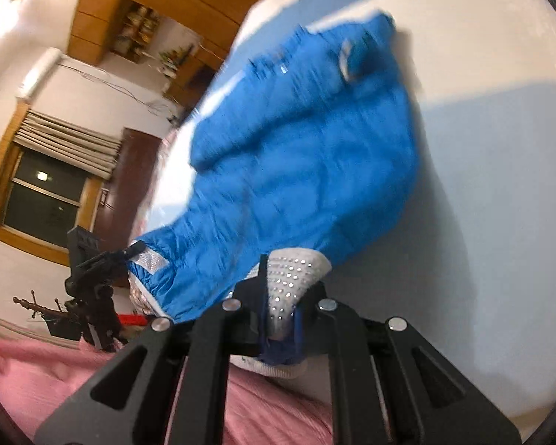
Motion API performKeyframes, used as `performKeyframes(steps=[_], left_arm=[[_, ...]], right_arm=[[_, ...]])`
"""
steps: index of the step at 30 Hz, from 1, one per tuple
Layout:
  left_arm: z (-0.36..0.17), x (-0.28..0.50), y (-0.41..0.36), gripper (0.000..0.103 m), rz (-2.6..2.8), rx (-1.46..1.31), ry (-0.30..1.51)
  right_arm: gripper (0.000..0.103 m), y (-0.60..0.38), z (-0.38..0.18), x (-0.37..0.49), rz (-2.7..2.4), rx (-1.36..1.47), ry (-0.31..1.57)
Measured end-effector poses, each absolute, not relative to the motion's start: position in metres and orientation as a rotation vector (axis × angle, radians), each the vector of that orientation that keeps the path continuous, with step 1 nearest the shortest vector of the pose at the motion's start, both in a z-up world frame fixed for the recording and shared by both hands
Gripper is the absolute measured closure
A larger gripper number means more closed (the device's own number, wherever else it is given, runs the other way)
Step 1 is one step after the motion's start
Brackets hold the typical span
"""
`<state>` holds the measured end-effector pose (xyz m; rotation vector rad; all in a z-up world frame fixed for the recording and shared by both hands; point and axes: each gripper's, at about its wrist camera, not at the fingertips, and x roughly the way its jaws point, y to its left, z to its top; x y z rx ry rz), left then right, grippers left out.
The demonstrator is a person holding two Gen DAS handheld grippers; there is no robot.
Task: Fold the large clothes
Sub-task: 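Lift the hem with both tools and fold it over toward the collar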
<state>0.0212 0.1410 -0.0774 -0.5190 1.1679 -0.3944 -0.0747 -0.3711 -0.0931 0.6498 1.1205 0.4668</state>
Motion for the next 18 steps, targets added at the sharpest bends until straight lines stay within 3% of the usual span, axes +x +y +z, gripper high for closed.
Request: performKeyframes(steps=[8,18], left_arm=[[-0.035,0.103,0.123,0.090,-0.482,-0.535,1.065],[-0.047,0.234,0.095,0.089,-0.483,-0.495,1.061]], right_arm=[[0.094,-0.392,-0.059,0.017,0.445,0.647,1.091],[0.094,-0.410,-0.070,0.136,0.432,0.740,1.147]])
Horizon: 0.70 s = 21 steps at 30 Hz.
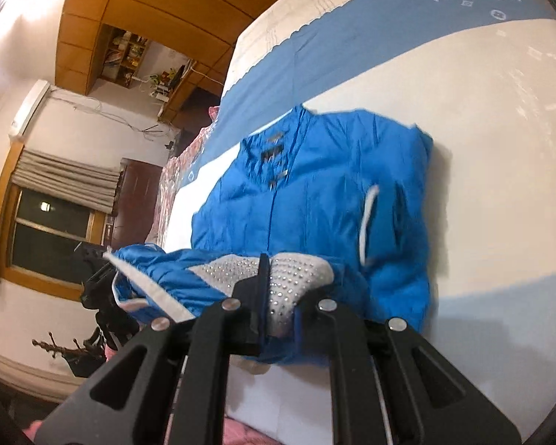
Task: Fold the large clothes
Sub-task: 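Lift the hem with both tools and fold it over toward the collar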
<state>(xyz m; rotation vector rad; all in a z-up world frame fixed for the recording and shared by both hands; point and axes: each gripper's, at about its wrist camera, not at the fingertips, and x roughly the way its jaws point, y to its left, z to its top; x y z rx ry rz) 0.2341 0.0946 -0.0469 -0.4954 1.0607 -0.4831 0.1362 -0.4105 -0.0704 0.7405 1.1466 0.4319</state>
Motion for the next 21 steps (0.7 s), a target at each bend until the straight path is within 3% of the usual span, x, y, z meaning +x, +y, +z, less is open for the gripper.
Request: performKeyframes(steps=[13,21], left_arm=[[-0.118,0.355,0.077,0.087,-0.362,-0.489,1.157],[-0.174,0.394,0.073,0.084,-0.322,-0.511,1.246]], right_arm=[[0.093,-0.422,-0.136,0.257,0.345,0.824,1.251],[0.093,-0.427,-0.184,0.282,0.274,0.830,1.332]])
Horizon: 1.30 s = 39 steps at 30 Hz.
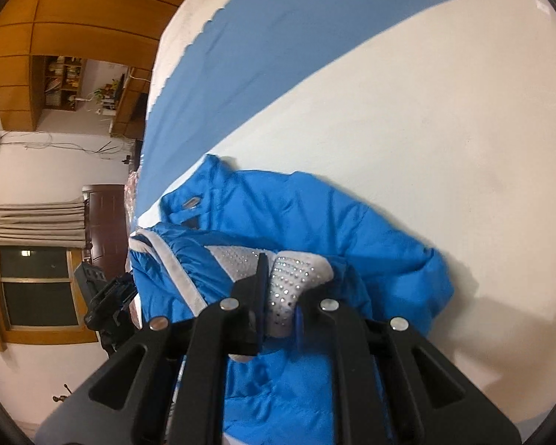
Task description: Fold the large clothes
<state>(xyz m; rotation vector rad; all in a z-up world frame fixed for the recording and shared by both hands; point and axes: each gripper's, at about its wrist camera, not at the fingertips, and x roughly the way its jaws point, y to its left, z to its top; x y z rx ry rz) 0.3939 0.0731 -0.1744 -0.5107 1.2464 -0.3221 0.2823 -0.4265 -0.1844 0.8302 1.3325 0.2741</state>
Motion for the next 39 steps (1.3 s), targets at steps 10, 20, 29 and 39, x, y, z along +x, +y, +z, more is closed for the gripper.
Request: performKeyframes(steps=[10,20,29,39], left_arm=[[-0.162,0.384,0.082,0.075,-0.381,-0.528,1.251],[-0.121,0.308,0.095,0.051,-0.300,-0.258,1.151],[-0.125,0.282,0.055,0.088,-0.212,-0.066,1.111],[-0.158,0.317,0.057,0.087,-0.123,-0.058,1.169]], right_arm=[[0.073,-0.427,-0.173,0.263,0.320,0.806,1.304],[0.038,-0.410,-0.138,0.194,0.288,0.514,1.281],[0.096,-0.388,-0.125,0.185,0.209,0.367,1.219],[0.097,-0.393,-0.170,0.210,0.066,0.426,1.284]])
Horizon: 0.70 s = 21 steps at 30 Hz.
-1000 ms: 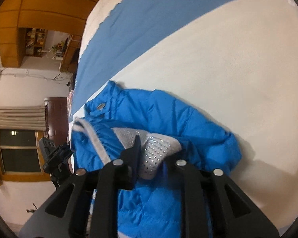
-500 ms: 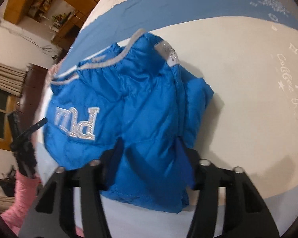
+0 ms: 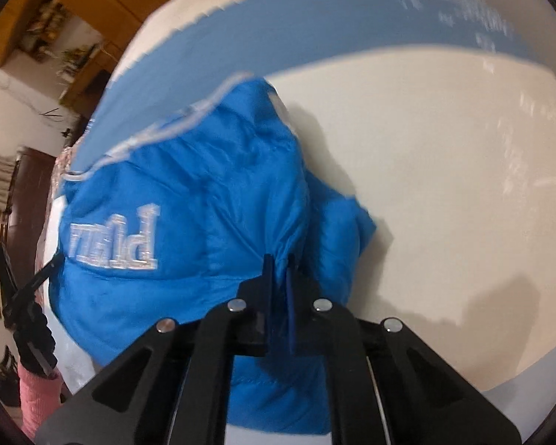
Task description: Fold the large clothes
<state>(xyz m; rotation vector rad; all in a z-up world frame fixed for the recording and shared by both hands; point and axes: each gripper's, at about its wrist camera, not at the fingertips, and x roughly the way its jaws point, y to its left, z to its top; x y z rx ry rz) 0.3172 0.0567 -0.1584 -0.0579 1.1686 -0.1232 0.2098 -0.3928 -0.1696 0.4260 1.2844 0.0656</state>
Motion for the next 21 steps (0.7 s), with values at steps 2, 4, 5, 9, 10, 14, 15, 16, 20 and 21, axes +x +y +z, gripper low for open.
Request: performKeyframes(steps=[2,4,5,9,10,14,15,16,20,21], left_arm=[[-0.175,0.316,0.054,0.086,-0.127,-0.039,1.182],[-0.179,0.313,0.046,0.086,-0.115,0.013,1.167],[-0.178,0.312,0.043,0.086,-0.109,0.023,1.166],[-0.163,0.316,0.045,0.085,-0.095,0.021,1.193],[-0.155,0.317,0.047,0.085,-0.090,0.027,1.181],[-0.119,0.325,0.043,0.083,-0.110,0.037,1.093],[-0.116,0.328,0.038,0.083,-0.125,0.040,1.085],[-0.114,0.337,0.027,0.083,-0.144,0.063,1.077],[-0.128,0.369,-0.007,0.083,-0.180,0.102,1.110],[-0.135,0.378,-0.014,0.083,-0.175,0.113,1.122]], right_arm=[[0.097,-0.392,-0.181,0.209,0.065,0.444,1.291],[0.095,-0.389,-0.187,0.208,0.057,0.445,1.298],[0.095,-0.388,-0.187,0.209,0.055,0.437,1.301],[0.090,-0.385,-0.166,0.207,0.041,0.392,1.305],[0.090,-0.388,-0.159,0.208,0.040,0.380,1.292],[0.090,-0.373,-0.130,0.220,0.063,0.323,1.236],[0.090,-0.365,-0.127,0.226,0.075,0.305,1.230],[0.090,-0.360,-0.128,0.232,0.078,0.292,1.230],[0.089,-0.338,-0.138,0.267,0.108,0.259,1.242],[0.089,-0.335,-0.144,0.277,0.092,0.249,1.255]])
